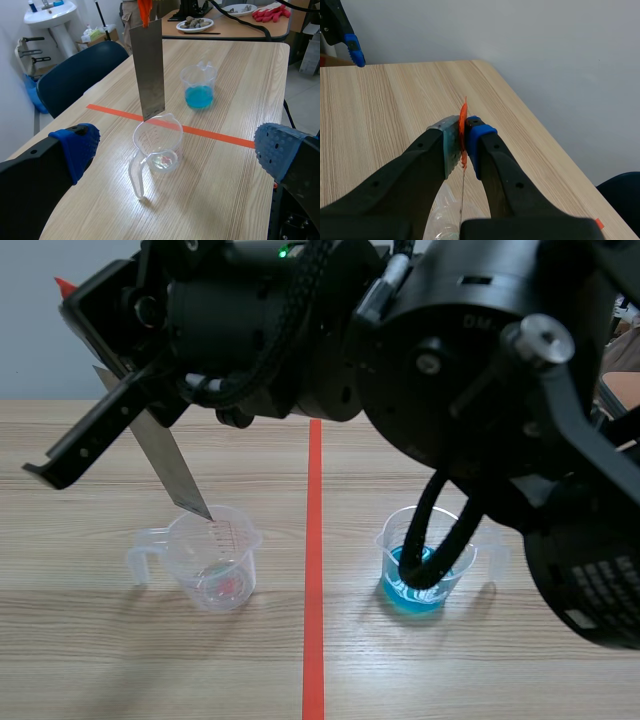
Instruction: Do the redox reaction experiment
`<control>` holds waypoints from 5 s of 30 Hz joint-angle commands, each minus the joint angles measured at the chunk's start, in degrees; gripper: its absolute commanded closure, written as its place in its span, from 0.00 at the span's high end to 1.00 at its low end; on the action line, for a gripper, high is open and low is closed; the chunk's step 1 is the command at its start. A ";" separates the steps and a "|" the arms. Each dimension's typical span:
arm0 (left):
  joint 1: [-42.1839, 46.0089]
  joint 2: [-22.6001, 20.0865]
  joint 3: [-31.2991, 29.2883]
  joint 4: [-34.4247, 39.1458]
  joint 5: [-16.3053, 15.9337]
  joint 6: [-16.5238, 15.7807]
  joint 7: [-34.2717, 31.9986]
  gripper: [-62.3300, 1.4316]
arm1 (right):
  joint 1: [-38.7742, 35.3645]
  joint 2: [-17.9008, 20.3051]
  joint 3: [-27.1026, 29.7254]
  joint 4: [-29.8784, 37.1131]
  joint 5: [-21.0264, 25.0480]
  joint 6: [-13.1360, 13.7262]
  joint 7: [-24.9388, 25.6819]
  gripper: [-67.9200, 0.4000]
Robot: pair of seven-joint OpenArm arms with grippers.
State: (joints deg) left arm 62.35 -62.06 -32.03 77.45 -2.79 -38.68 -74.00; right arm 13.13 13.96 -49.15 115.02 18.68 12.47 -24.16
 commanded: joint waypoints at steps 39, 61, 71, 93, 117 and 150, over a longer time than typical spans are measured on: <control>-0.31 0.44 -0.39 0.20 -0.79 -0.04 -0.94 1.00 | 0.68 -0.17 0.39 0.22 0.26 -0.44 0.94 0.02; -0.31 0.44 -0.39 0.20 -0.57 0.00 0.57 1.00 | -5.92 12.87 9.75 7.13 5.44 3.17 6.58 0.02; -0.31 0.46 -0.39 0.20 -0.57 0.15 0.55 1.00 | -12.72 26.56 22.45 7.34 11.74 10.19 17.53 0.02; -0.31 0.44 -0.39 0.20 -0.59 0.15 3.28 1.00 | -31.56 41.46 50.64 4.48 19.47 26.05 30.21 0.02; -0.31 0.44 -0.39 0.20 -0.81 0.15 4.63 1.00 | -31.54 41.44 51.74 3.78 19.45 27.89 31.65 0.02; -0.31 0.44 -0.39 0.20 -0.81 0.15 4.63 1.00 | -31.54 41.44 51.78 3.78 19.45 27.89 31.87 0.02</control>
State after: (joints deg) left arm 62.35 -62.06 -32.03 77.45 -2.61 -38.65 -68.58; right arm -19.55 55.55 1.91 118.54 37.15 40.75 6.42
